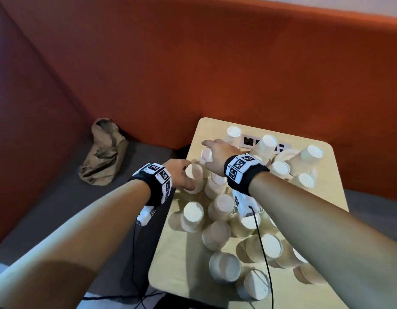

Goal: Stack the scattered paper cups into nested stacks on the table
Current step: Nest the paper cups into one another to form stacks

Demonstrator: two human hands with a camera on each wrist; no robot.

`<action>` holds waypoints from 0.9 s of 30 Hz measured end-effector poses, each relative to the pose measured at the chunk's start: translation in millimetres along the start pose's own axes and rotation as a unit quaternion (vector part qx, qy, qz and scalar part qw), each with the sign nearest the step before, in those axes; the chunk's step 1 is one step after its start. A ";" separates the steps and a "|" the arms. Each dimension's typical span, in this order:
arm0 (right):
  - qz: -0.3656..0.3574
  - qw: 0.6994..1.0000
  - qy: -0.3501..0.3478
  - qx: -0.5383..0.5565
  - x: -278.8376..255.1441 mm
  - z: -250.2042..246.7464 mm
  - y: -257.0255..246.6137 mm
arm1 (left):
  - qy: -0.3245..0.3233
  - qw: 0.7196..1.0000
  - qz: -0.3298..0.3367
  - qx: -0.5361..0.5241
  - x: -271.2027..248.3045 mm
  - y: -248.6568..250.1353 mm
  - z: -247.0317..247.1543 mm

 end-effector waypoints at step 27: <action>0.085 0.888 0.262 0.369 -91.1 -52.1 46.5 | 0.166 0.986 0.014 -0.024 -56.5 30.6 -39.0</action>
Point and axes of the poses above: each hand's wrist, its own x-axis towards the middle knuckle, its own z-axis out of the palm, y = z × x, the point moved 1 cm from there along x, towards the middle knuckle, and after that the axes turned 3 degrees about -z, right-handed, at the moved point
